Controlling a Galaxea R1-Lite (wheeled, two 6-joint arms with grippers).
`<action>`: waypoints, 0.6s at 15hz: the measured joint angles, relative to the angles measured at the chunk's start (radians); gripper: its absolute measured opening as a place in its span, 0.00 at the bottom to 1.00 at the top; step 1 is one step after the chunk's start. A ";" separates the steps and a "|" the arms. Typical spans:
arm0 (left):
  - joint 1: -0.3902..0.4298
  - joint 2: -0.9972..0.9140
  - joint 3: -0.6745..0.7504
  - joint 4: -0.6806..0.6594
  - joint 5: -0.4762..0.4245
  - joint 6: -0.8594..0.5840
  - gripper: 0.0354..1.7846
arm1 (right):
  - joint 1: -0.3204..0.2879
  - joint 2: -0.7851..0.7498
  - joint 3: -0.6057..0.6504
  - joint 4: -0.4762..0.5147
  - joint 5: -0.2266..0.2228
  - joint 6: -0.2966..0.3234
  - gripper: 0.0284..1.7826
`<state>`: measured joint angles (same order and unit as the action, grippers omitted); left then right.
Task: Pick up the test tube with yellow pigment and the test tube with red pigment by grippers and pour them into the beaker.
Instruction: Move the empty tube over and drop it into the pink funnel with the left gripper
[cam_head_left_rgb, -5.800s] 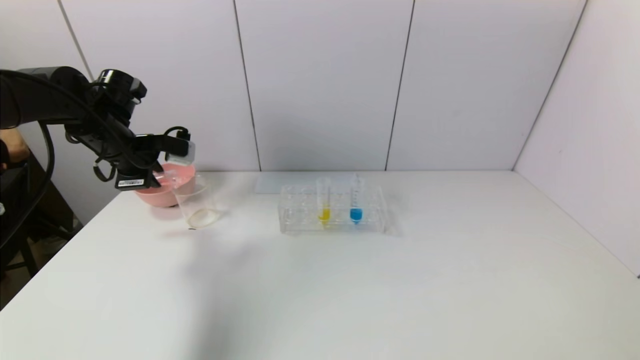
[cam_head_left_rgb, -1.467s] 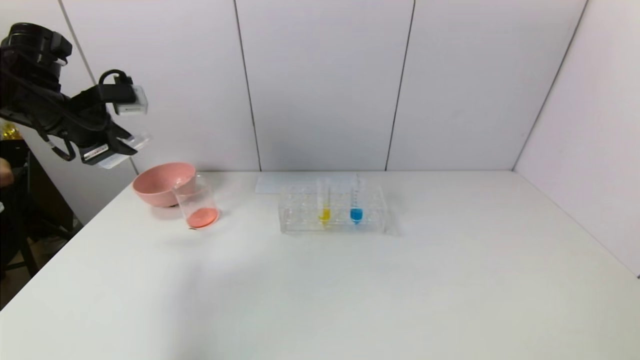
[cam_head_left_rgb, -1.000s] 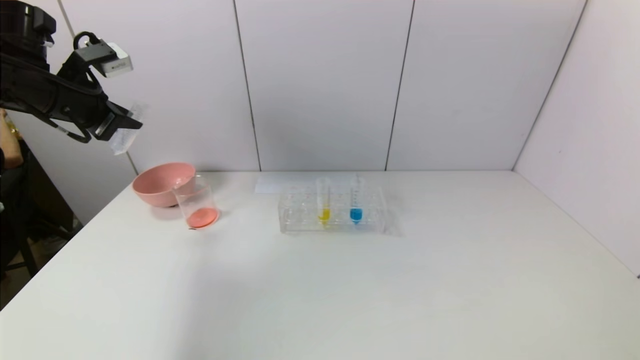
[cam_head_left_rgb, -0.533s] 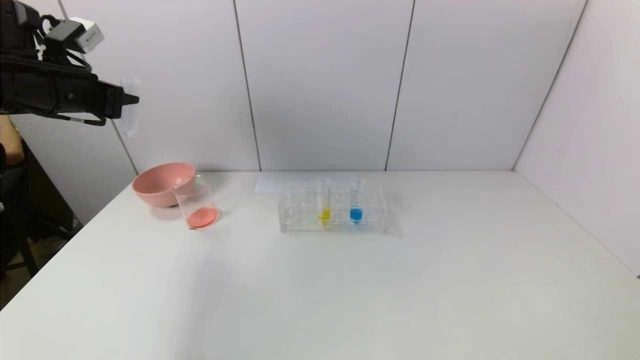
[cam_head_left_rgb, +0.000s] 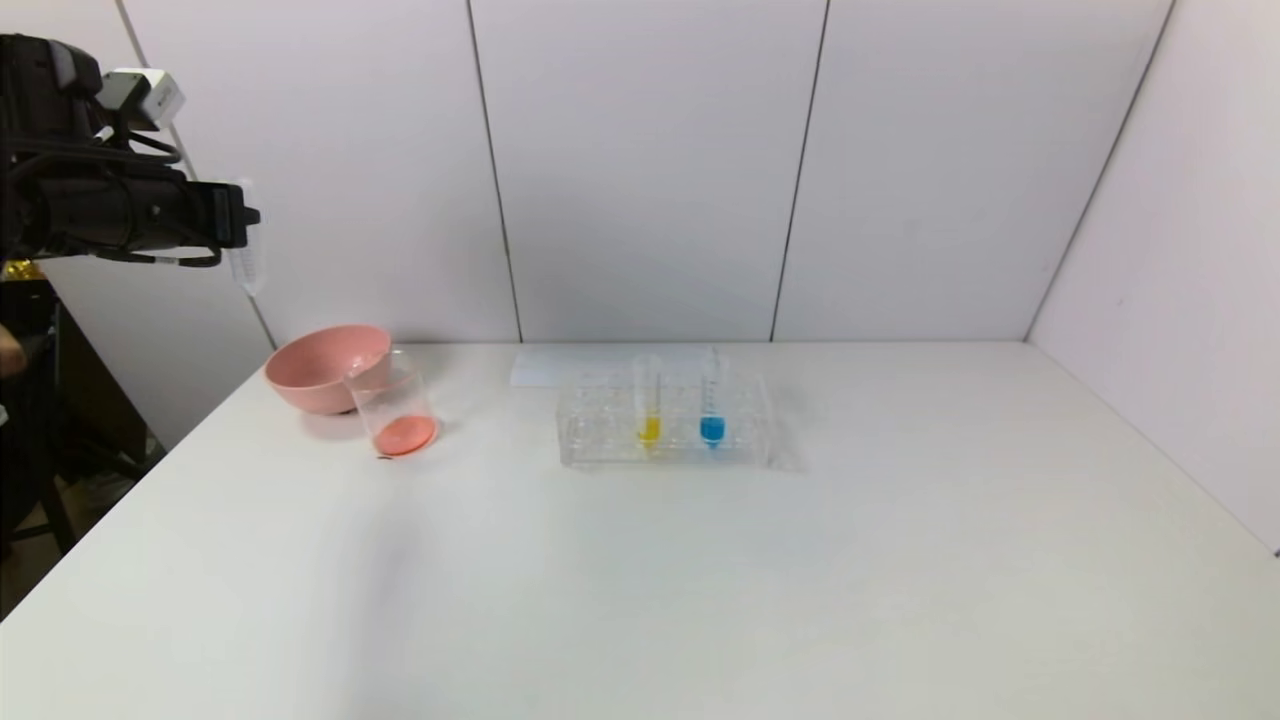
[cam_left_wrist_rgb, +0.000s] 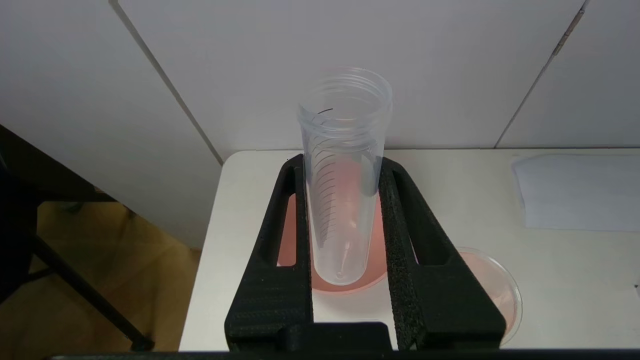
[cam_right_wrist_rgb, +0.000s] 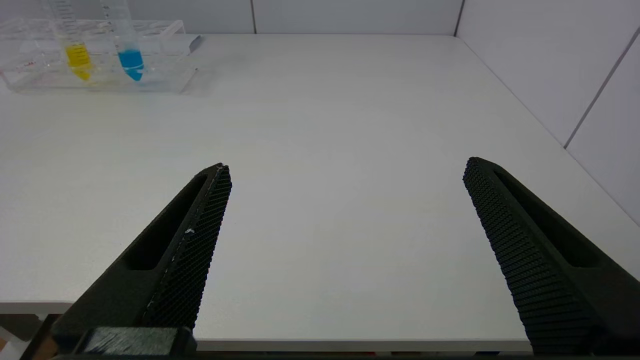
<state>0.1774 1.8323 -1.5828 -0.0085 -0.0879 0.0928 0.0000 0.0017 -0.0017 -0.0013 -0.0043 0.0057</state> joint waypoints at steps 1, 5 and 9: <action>0.000 0.008 0.007 0.000 0.006 -0.022 0.23 | 0.000 0.000 0.000 0.000 0.000 0.000 0.95; 0.001 0.052 0.060 -0.114 0.005 -0.089 0.23 | 0.000 0.000 0.000 0.000 0.000 0.000 0.95; 0.013 0.112 0.106 -0.251 0.002 -0.102 0.23 | 0.000 0.000 0.000 0.000 0.000 0.000 0.95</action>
<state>0.1900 1.9440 -1.4768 -0.2598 -0.0860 -0.0089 0.0000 0.0017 -0.0017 -0.0013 -0.0038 0.0057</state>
